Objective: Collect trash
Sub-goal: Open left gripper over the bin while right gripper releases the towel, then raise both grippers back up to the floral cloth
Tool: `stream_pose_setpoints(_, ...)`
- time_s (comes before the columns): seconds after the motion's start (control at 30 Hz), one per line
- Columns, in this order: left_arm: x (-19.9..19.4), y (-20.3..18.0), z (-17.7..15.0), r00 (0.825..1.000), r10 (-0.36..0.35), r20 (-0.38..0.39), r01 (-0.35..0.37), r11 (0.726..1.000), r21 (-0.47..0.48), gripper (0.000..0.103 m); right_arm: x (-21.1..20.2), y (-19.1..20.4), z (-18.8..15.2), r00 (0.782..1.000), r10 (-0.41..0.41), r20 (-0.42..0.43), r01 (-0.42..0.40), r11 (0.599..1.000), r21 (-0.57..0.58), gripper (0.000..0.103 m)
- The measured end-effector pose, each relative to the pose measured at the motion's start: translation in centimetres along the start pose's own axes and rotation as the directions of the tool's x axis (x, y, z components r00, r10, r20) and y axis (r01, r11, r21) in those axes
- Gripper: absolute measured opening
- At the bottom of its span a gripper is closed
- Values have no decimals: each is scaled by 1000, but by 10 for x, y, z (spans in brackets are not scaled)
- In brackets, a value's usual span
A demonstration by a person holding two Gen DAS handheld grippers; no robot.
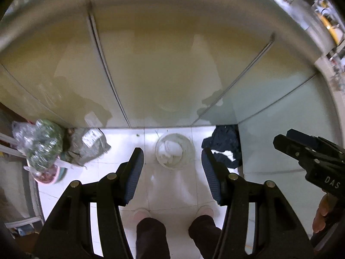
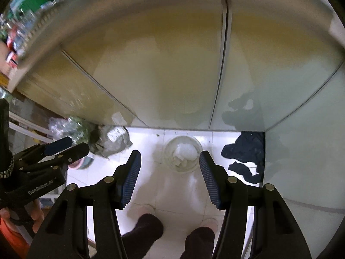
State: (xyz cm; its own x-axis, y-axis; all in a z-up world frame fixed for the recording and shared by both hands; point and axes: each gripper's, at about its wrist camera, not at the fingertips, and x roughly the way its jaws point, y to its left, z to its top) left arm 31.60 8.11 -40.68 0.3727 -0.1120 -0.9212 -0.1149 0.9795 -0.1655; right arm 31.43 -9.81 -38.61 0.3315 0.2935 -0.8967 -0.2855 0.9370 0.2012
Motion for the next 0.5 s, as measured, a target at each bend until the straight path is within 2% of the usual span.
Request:
stream_pose_setpoints(0.13,-71,-3,24,997,6,79,-9,999,33,55,-61,19,16,997,-7,80,6,1000,20,53)
stream_pose_setpoints(0.27,-131,-4,47,986,-5,166,-6,998,69,55,-123,40,32,982,-27,188,19,999,46,53)
stream_pose_setpoints(0.37,-173,-5,63,971,-28,237,4,995,99,55,-162,56,42,961,-59,269,47,998,53,53)
stream_pose_setpoints(0.5,-224,-5,82,942,-58,332,9,989,147,57,-205,76,53,926,-84,367,66,996,61,53)
